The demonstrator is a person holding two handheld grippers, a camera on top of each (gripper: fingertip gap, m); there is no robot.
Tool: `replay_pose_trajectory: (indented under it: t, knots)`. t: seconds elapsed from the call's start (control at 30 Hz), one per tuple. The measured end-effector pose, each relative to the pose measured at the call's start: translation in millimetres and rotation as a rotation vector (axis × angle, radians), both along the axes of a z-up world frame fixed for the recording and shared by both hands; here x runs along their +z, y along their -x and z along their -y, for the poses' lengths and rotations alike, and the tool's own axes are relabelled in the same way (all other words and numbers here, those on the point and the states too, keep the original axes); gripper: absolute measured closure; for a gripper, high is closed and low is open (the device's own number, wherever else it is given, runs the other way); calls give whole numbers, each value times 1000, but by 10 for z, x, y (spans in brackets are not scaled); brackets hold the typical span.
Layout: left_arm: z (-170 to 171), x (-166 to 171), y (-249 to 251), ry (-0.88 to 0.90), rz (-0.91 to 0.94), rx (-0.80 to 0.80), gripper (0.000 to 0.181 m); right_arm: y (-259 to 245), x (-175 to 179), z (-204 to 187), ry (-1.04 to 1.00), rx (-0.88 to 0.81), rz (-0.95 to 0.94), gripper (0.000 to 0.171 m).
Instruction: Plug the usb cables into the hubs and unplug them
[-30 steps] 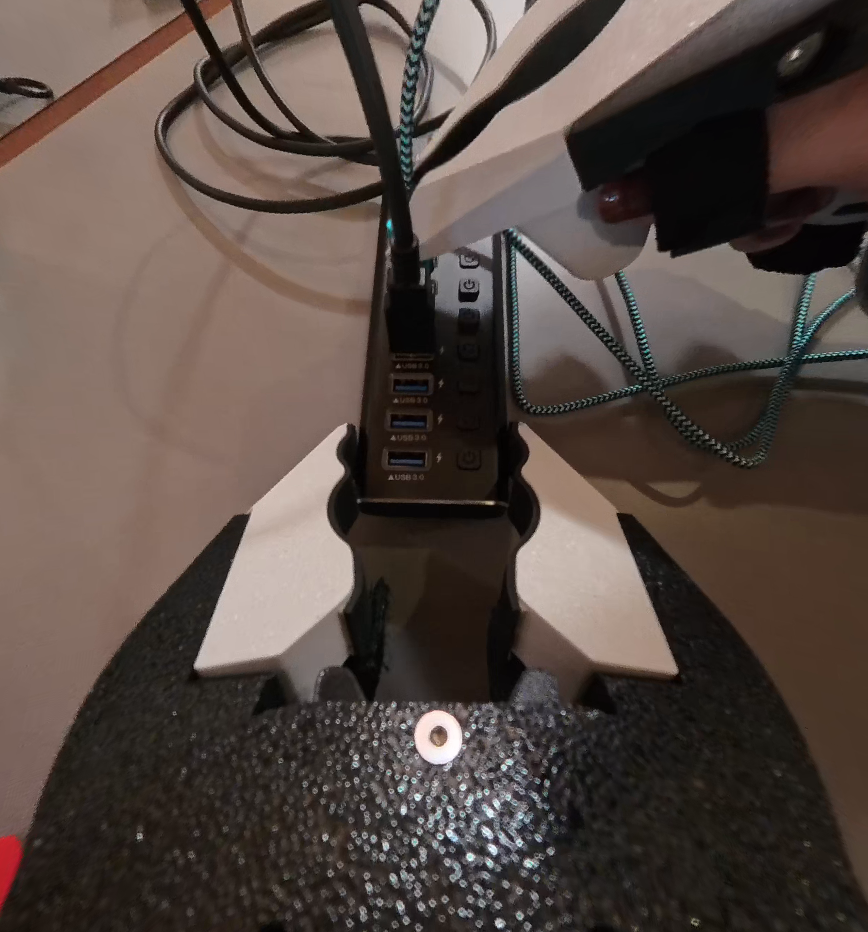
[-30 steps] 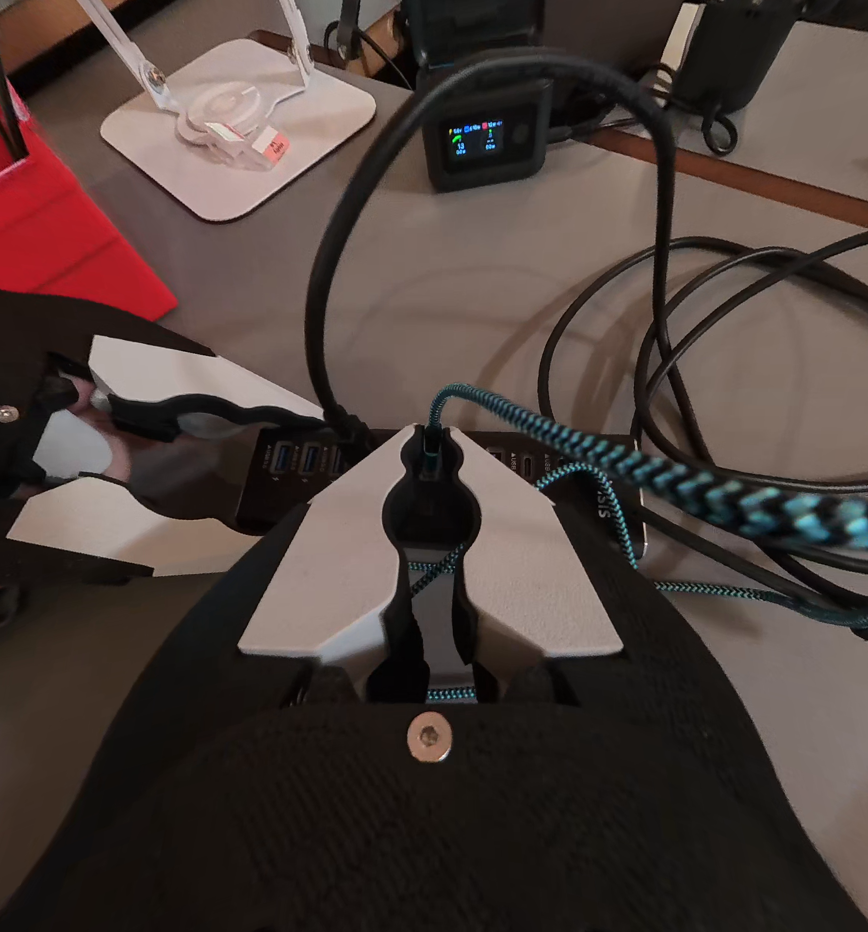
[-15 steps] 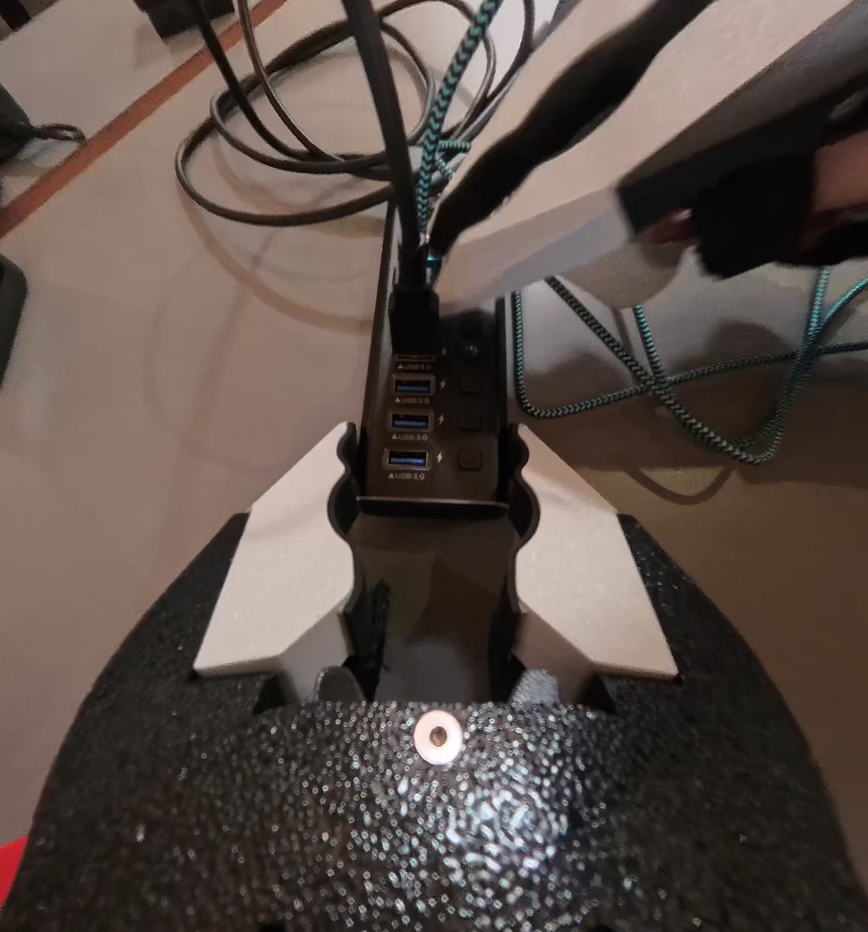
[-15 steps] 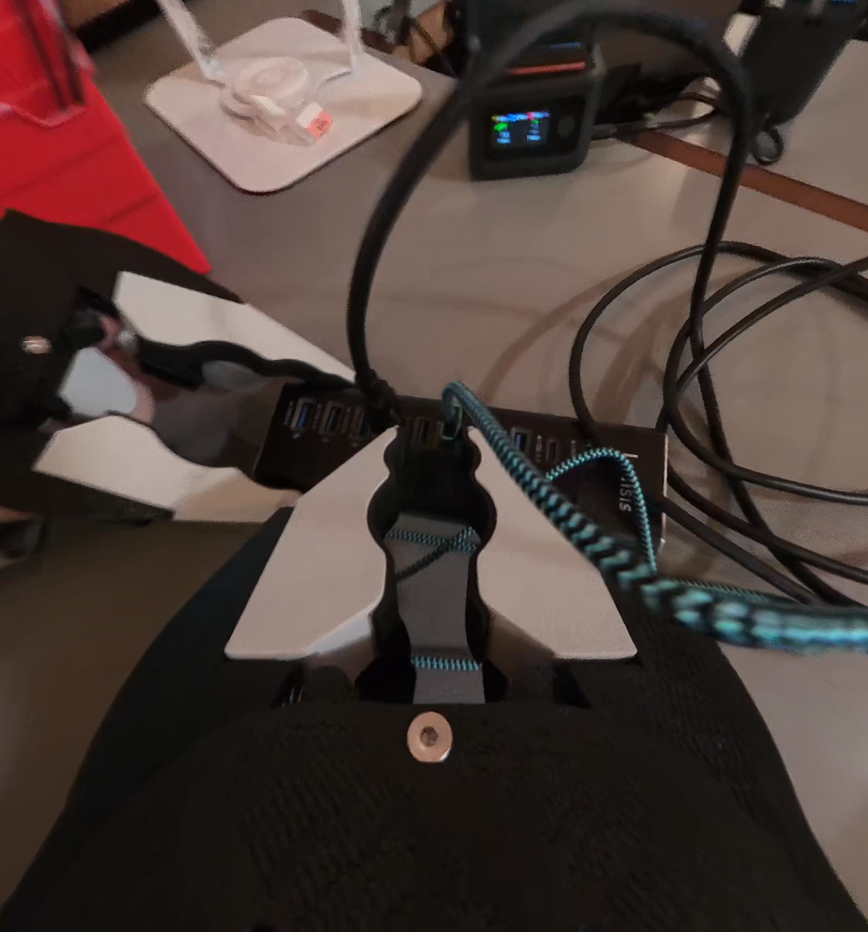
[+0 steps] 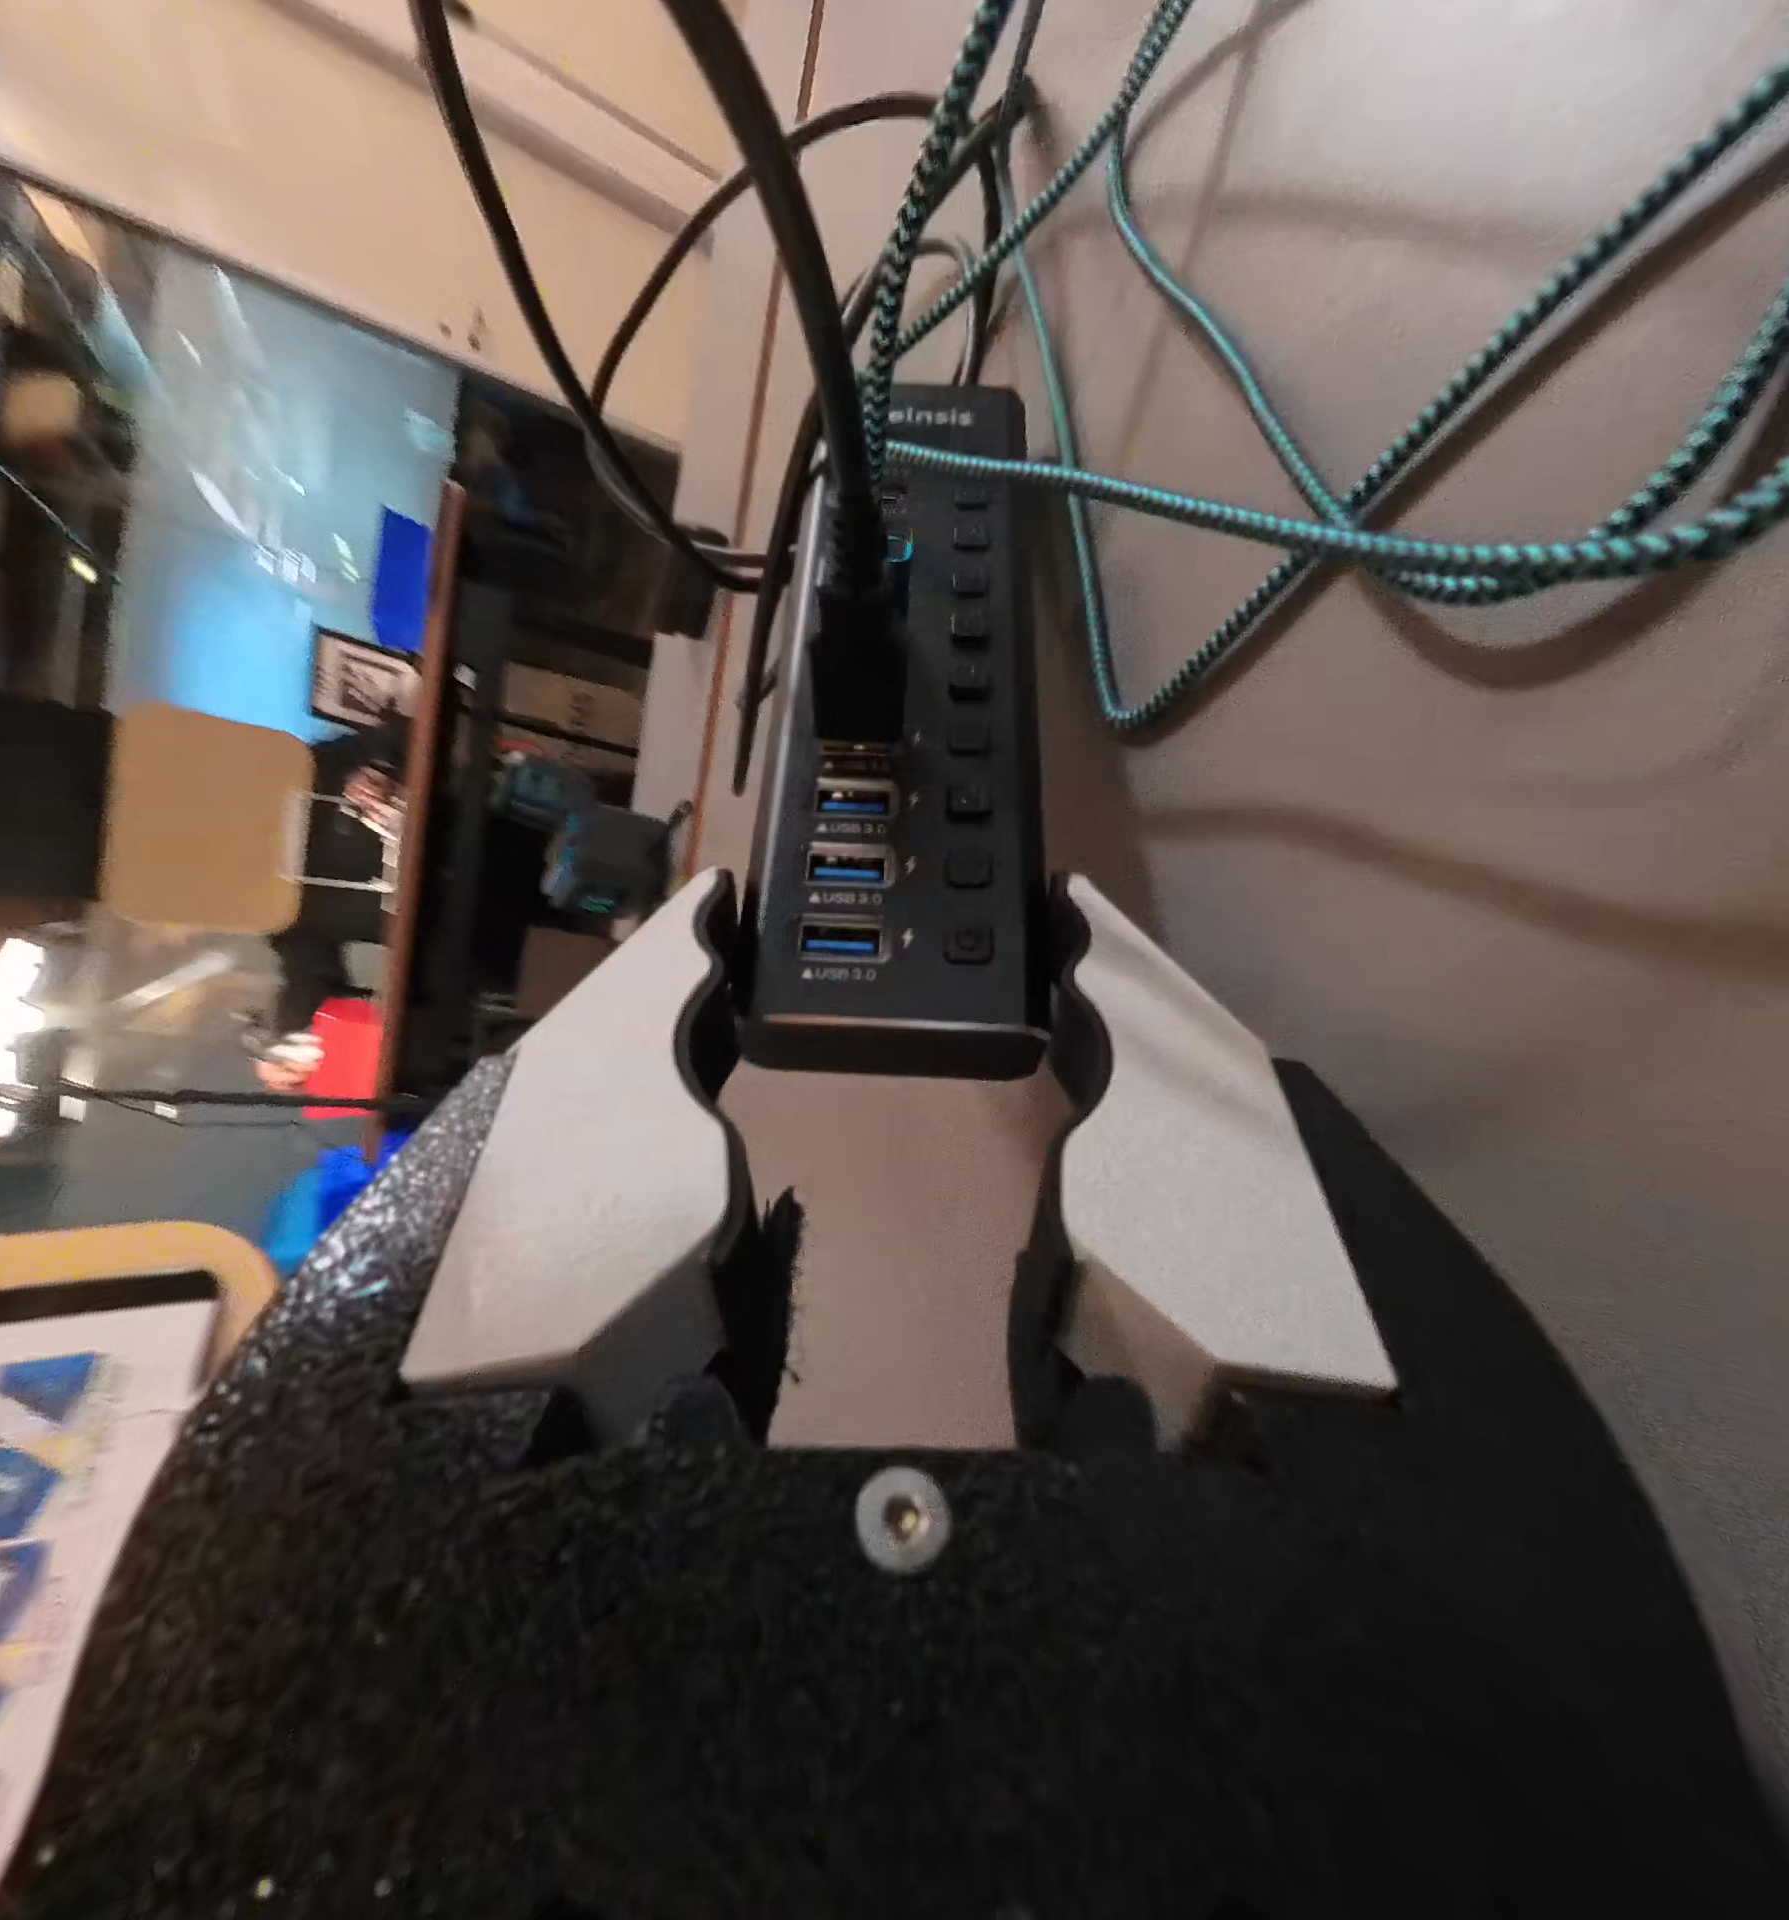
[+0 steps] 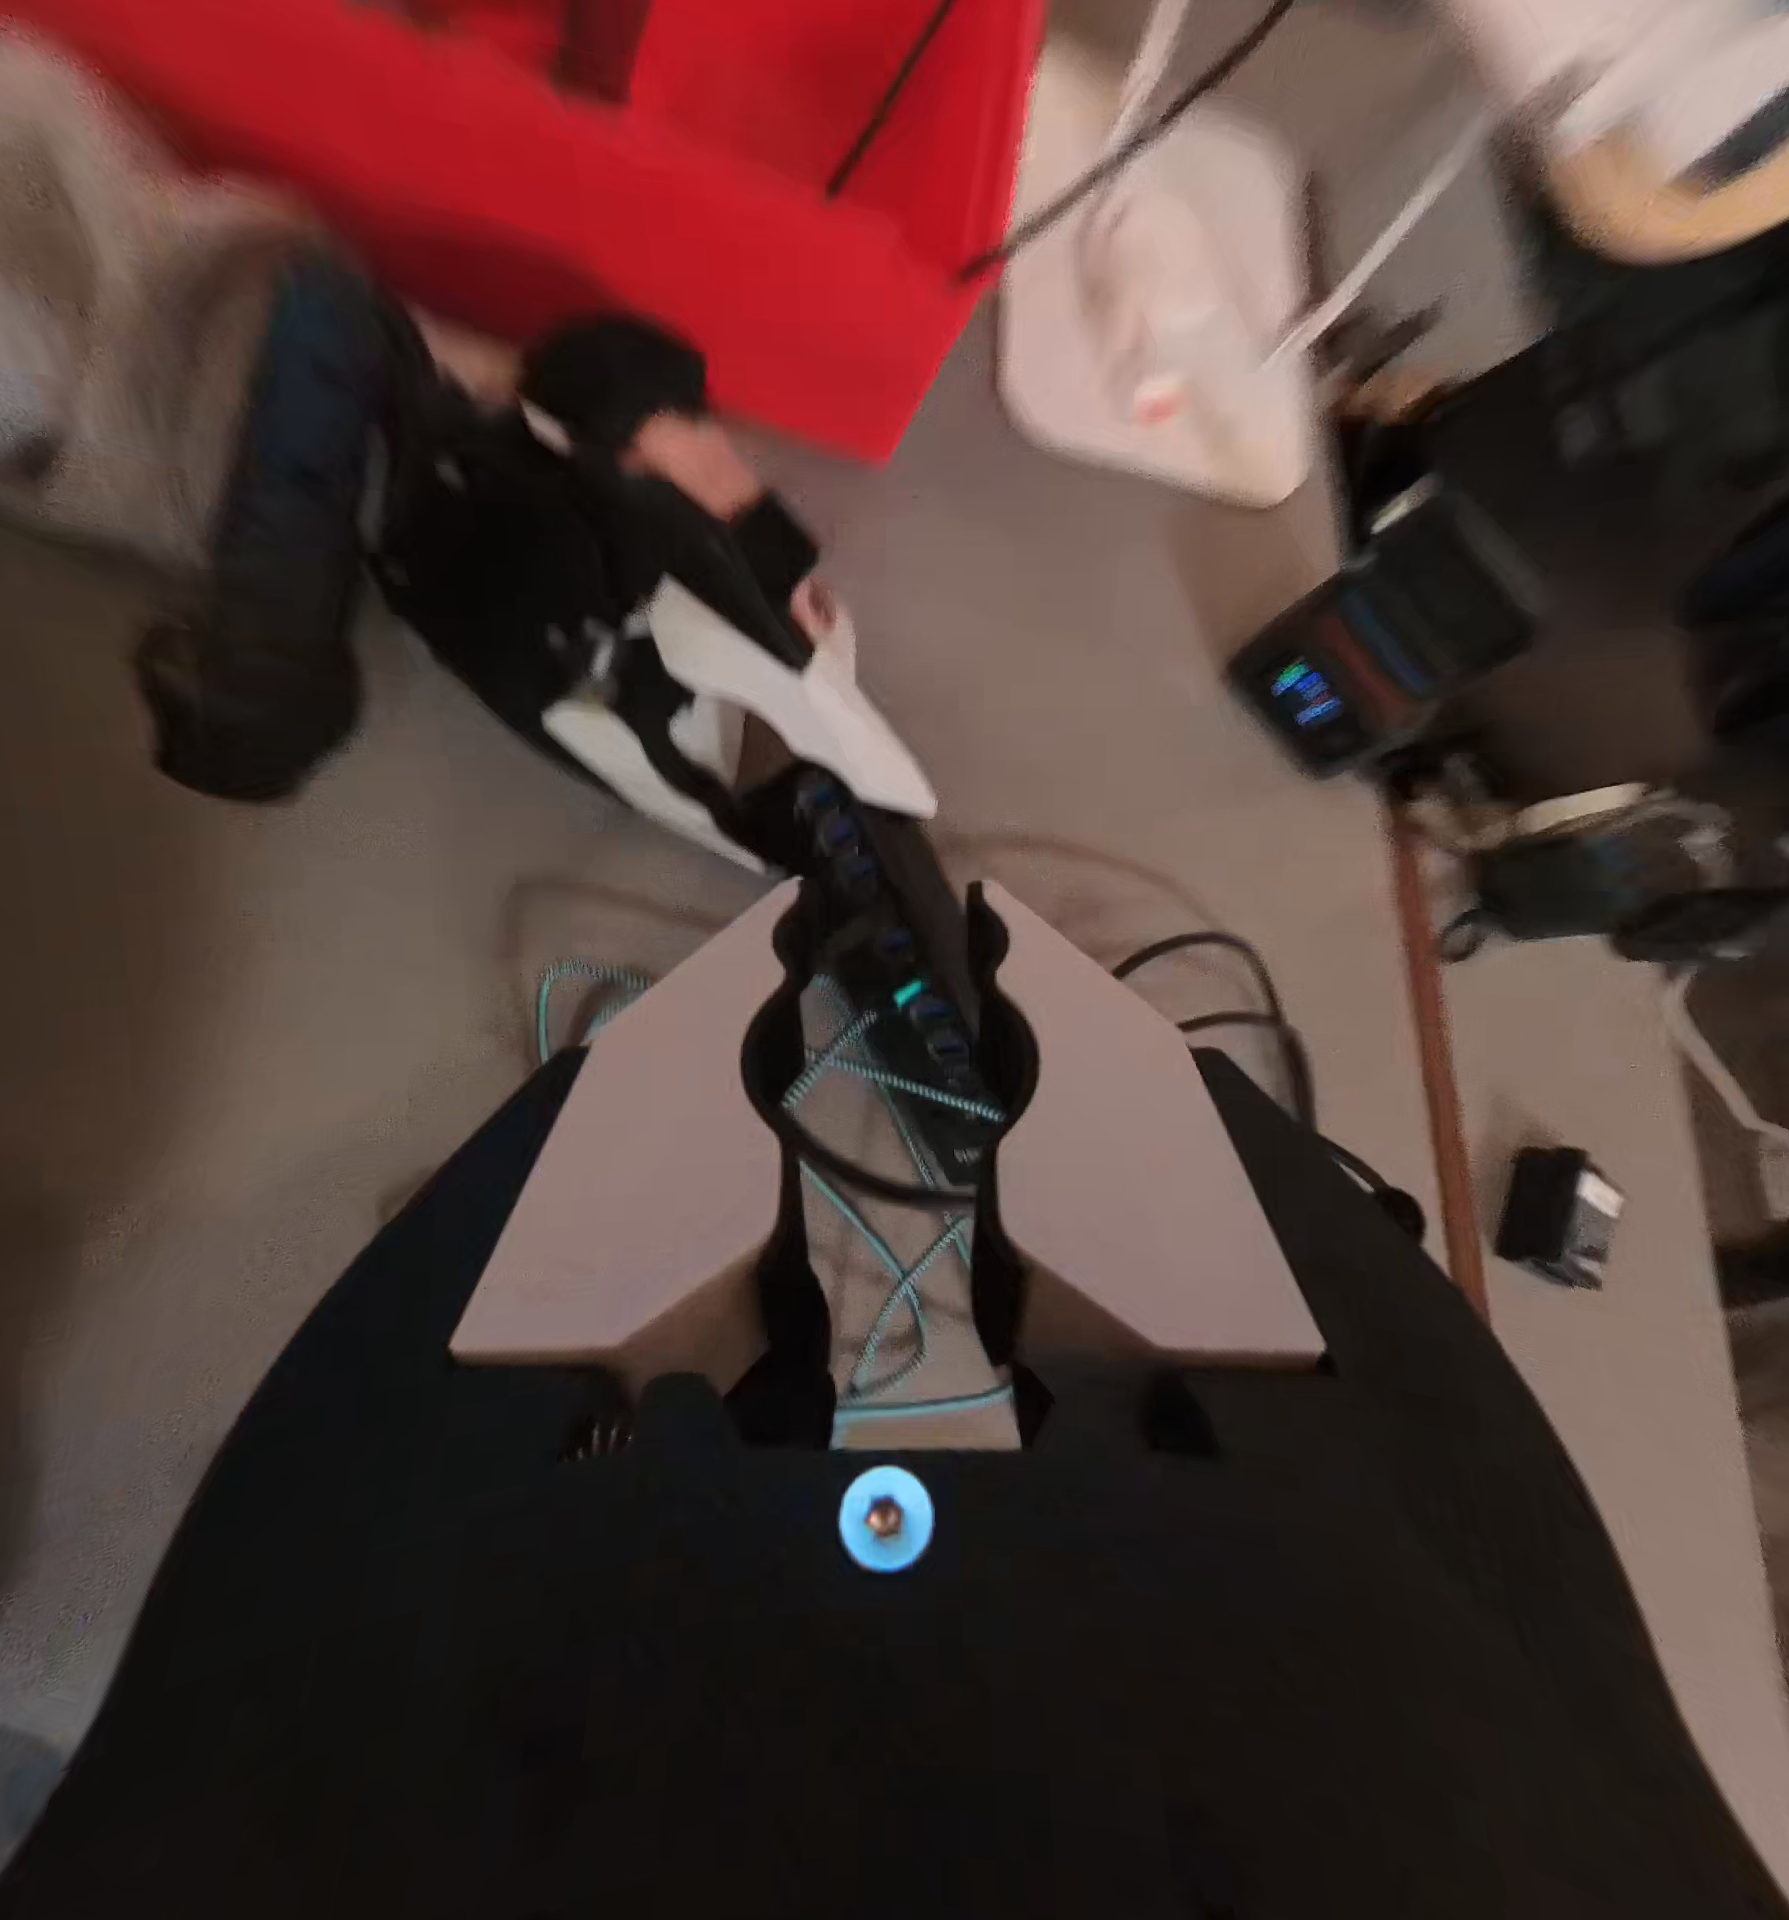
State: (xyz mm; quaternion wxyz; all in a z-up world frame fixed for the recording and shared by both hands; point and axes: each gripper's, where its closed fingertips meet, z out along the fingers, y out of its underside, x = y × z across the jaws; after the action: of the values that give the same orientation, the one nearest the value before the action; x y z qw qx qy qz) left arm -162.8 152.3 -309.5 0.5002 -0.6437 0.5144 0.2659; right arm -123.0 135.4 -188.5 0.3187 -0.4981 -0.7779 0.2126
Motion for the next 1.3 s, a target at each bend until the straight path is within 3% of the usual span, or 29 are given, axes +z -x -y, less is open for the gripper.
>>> replay_pose_trajectory:
  t: [0.17, 0.27, 0.43, 0.57, 0.73, 0.93, 1.1, 1.17, 1.3]
  knots:
    - [50, 49, -42, -102, -146, -61, 124, 48, -820, -225, -99, 184, 542, 128]
    - [49, 52, -34, -111, -167, -65, 124, -13, -1048, -359, -205, 286, 706, 127]
    - [54, 54, -1, -99, -174, -69, 124, 78, -1046, -320, -137, 357, 724, 130]
    - [54, 58, 36, -109, -205, -65, 124, 116, -1075, -312, -37, 341, 734, 125]
    - [79, 84, 0, -130, -230, -83, 124, 242, -974, -263, 127, 309, 665, 131]
    - [94, 94, -25, -147, -245, -96, 124, 141, -1229, -234, 24, 350, 793, 131]
    - [88, 100, -16, -163, -252, -90, 124, 122, -1356, -248, -53, 341, 814, 144]
    - [79, 165, -6, -181, -192, -75, 122, 121, -1317, -279, -87, 323, 776, 145]
    - [101, 414, 72, -179, 111, -34, 128, 69, -1091, -443, -181, 232, 658, 146]
